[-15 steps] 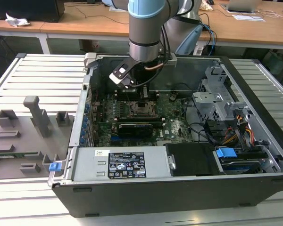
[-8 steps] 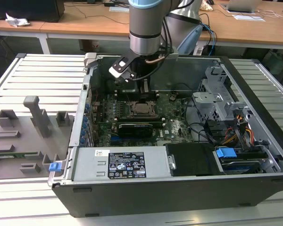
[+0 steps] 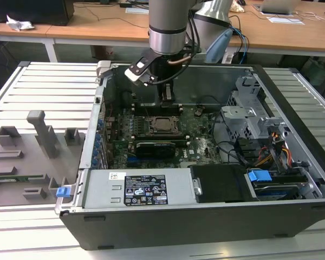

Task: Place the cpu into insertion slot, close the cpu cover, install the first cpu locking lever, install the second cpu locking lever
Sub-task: 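Install the first cpu locking lever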

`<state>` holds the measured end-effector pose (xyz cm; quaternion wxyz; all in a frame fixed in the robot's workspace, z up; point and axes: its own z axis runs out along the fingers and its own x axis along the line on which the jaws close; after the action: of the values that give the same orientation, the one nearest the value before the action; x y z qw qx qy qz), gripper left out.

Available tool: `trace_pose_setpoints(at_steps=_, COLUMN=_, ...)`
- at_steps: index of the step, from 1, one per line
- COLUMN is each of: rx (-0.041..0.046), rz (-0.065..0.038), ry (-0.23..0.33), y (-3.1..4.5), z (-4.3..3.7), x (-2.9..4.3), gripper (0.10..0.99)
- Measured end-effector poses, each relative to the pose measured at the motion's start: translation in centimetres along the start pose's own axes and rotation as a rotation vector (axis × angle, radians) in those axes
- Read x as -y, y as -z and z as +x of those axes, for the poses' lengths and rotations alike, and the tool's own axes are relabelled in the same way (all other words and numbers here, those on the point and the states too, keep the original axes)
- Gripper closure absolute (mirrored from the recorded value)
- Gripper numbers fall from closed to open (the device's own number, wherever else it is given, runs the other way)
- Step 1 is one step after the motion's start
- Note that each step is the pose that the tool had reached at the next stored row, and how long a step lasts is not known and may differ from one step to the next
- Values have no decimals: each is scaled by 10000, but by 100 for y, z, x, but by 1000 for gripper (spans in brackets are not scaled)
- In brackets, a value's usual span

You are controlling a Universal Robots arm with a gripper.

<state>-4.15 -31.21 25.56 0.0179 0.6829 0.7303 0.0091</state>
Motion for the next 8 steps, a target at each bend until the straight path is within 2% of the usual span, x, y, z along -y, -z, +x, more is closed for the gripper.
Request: trace_pose_setpoints(at_steps=8, rx=0, rz=0, ry=5, y=139, z=-1, x=-5, gripper=980)
